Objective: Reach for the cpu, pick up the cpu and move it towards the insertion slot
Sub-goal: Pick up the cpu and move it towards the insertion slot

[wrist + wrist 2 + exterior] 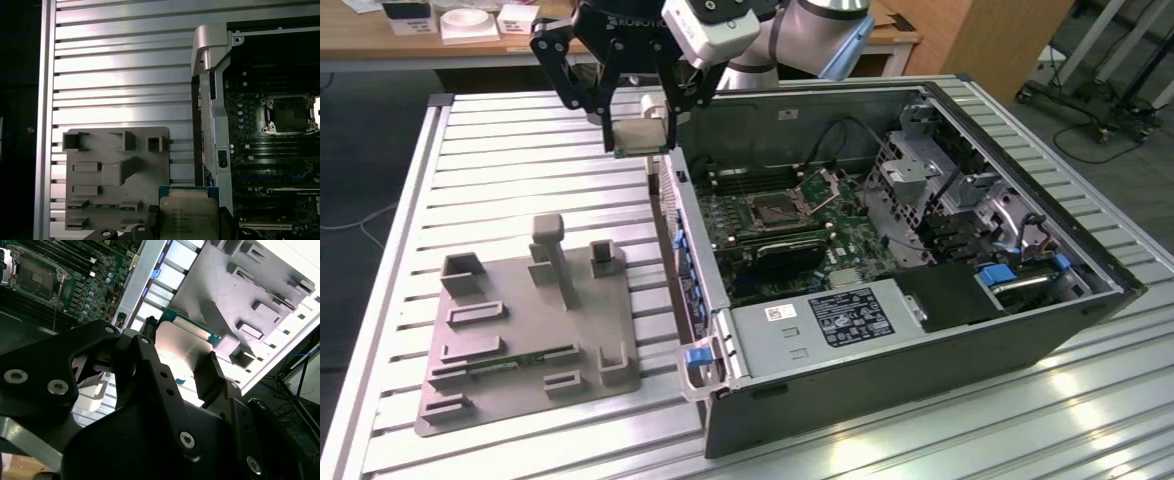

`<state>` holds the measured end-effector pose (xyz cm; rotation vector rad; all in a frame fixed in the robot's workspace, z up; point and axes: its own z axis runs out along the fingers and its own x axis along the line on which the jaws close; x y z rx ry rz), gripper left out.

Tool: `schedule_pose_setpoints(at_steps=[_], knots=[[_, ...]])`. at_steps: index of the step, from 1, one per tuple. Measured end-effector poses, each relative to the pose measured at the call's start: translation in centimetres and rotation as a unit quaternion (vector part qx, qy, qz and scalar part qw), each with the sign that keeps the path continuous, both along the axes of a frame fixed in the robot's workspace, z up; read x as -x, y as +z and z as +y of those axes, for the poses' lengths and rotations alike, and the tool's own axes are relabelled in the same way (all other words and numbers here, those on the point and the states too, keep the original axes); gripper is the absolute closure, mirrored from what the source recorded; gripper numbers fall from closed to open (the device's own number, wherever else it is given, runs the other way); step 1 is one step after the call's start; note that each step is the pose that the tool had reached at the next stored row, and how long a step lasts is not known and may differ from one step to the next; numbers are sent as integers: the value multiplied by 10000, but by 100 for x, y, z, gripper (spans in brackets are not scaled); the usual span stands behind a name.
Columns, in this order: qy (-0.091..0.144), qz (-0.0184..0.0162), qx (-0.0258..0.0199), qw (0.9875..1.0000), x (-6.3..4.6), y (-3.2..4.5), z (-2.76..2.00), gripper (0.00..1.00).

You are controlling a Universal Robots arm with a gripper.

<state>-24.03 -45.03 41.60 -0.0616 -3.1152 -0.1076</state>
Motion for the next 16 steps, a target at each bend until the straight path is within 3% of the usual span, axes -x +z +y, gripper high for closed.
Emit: schedule_pose_setpoints(at_steps=[16], knots=[[0, 0, 0, 10000, -81, -1, 0, 46]])
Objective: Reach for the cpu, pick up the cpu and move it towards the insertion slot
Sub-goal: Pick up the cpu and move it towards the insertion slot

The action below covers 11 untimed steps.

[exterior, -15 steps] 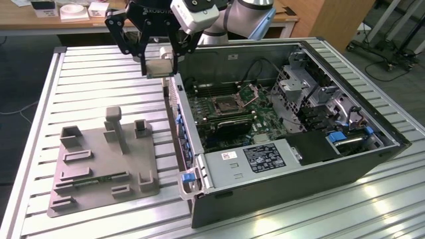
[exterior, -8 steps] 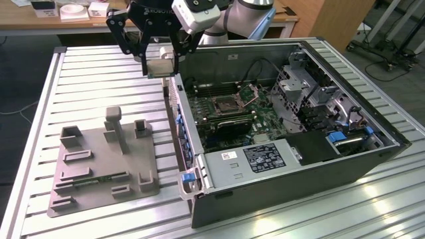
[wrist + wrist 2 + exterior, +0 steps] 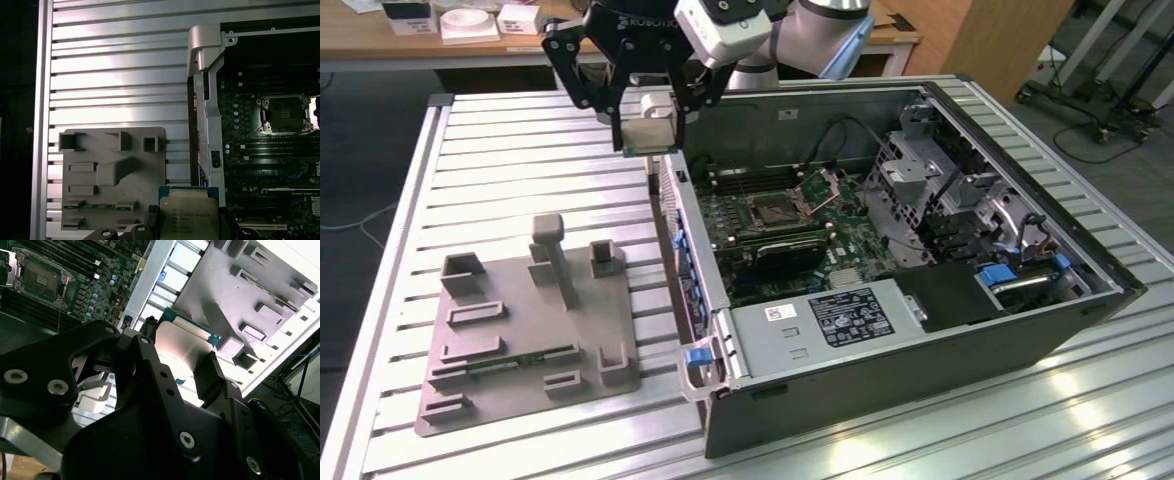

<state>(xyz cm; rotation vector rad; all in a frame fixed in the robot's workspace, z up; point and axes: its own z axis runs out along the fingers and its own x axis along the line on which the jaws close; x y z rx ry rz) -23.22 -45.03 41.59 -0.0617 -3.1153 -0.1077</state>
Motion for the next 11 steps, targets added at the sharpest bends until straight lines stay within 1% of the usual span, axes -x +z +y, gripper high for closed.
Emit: schedule_pose_setpoints(at_steps=[11], knots=[[0, 0, 0, 10000, -92, 0, 0, 46]])
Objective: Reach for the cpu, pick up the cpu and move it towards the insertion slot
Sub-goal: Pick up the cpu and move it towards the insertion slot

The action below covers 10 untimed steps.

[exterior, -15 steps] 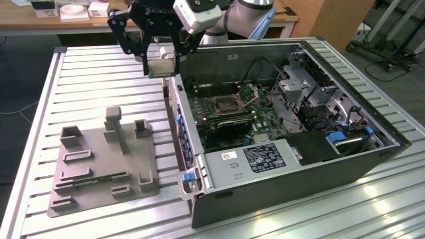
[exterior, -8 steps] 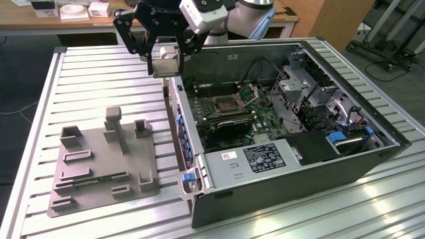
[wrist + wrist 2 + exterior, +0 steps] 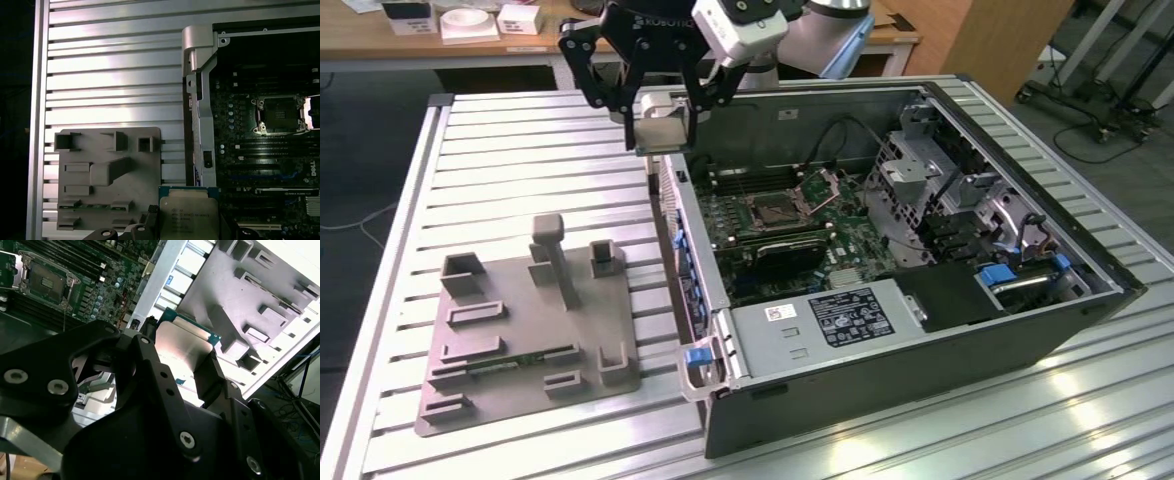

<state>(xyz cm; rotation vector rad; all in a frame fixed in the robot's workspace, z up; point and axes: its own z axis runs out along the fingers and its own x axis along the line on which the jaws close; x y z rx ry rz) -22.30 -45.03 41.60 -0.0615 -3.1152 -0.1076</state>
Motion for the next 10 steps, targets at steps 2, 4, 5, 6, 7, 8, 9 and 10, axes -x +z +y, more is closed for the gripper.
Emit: schedule_pose_setpoints(at_steps=[2, 4, 5, 6, 7, 8, 9, 10], knots=[[0, 0, 0, 10000, -15, 0, 0, 46], [0, 0, 0, 10000, -30, -1, 0, 46], [0, 0, 0, 10000, -36, 0, 0, 46], [0, 0, 0, 10000, -44, -1, 0, 46], [0, 0, 0, 10000, -52, -1, 0, 46], [0, 0, 0, 10000, -59, -1, 0, 46], [0, 0, -1, 10000, -66, -1, 0, 46], [0, 0, 0, 10000, -72, -1, 0, 46]])
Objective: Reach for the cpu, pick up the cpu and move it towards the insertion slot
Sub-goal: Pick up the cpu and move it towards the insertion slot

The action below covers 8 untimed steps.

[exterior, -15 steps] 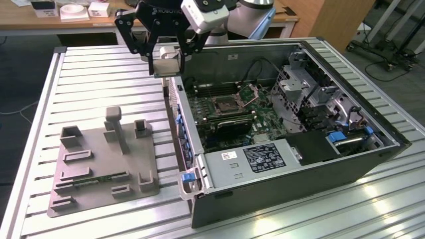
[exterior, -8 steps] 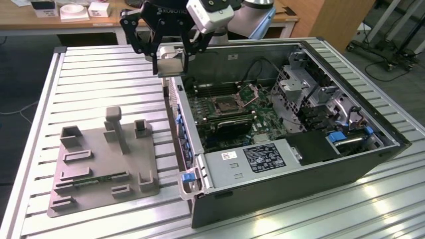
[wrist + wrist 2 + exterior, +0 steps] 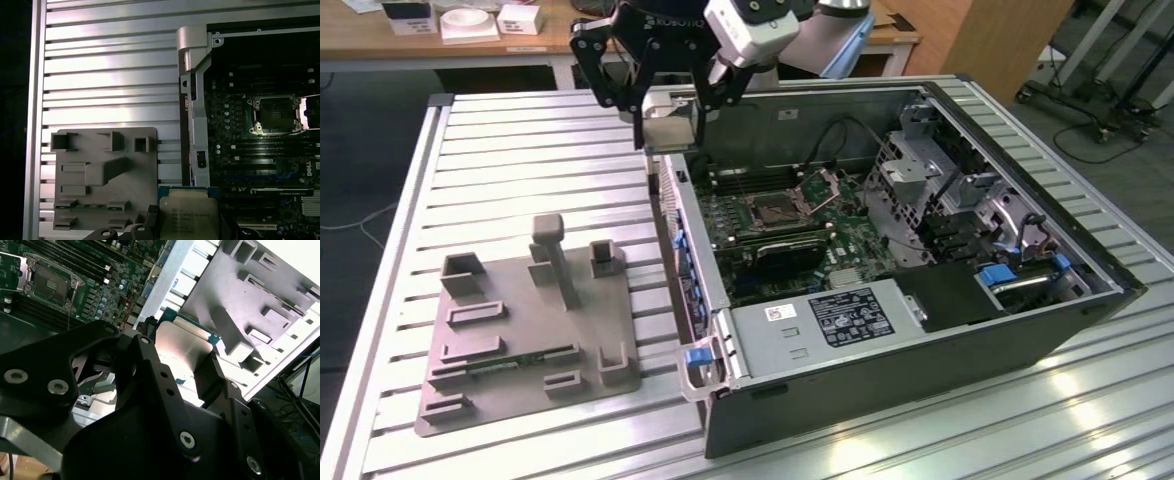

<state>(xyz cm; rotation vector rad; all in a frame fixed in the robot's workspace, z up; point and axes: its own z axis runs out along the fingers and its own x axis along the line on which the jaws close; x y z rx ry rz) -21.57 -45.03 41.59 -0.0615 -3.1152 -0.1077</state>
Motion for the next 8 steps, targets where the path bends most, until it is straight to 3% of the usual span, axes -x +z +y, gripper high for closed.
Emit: schedule_pose_setpoints(at_steps=[8], knots=[[0, 0, 0, 10000, -57, 0, 0, 46]])
